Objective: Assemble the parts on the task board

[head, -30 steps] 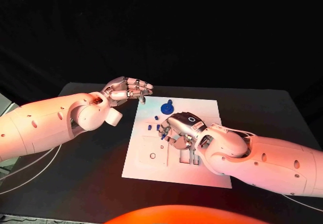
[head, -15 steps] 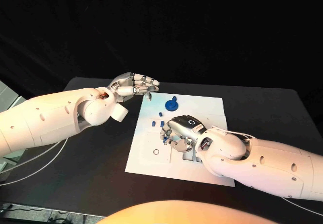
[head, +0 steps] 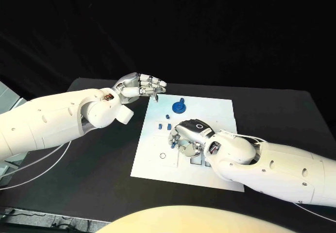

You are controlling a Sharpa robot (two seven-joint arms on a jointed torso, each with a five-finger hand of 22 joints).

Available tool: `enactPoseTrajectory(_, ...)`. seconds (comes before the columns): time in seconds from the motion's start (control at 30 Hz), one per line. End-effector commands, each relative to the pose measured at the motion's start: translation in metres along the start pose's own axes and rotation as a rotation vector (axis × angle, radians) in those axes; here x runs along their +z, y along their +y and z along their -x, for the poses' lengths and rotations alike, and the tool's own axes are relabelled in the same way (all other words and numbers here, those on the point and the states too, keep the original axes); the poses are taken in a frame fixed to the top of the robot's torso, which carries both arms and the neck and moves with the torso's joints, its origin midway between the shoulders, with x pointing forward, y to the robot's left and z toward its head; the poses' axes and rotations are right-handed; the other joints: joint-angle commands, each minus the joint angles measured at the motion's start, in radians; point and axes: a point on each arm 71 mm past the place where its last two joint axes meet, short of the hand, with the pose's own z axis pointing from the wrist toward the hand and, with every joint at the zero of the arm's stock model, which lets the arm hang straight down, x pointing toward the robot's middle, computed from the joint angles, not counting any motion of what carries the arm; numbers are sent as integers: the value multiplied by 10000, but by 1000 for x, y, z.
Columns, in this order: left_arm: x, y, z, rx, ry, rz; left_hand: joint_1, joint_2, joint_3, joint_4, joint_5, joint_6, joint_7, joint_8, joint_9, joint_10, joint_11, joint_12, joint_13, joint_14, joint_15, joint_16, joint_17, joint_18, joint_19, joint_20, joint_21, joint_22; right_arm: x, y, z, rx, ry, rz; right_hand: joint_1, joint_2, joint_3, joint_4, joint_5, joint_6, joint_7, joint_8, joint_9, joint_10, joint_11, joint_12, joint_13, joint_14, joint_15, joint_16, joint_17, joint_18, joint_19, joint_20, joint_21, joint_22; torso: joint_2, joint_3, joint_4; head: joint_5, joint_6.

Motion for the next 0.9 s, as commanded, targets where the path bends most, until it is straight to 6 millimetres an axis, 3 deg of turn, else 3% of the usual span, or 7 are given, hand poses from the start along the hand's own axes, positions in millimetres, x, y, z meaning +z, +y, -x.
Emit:
enactPoseTrajectory(0.03,1,-1,-2,-73,131,-67,-35,28,-19,-25,31,-40,6,-26,-10,-51,0,59,-6,-35,8,-55,-13,121,-56,23,-43,-8,1,1,-4,-361,360,23,-12,55,54,-29,16,24,15,12,12,507,-447,-31,-6,405,-54,-12,9,-84,179,-41,-10,1423,2,5,0,17,-12)
enactPoseTrajectory(0.9,0,-1,-1,-74,156,-9,-47,34,-29,-22,31,-44,7,-23,-9,-60,3,70,-4,-40,14,-64,-16,121,-61,30,-55,-13,5,4,-11,-766,455,-93,-60,64,65,-60,17,15,25,5,21,510,-440,-51,-4,408,-47,-3,21,-87,184,-36,3,1434,-3,-4,9,26,-47)
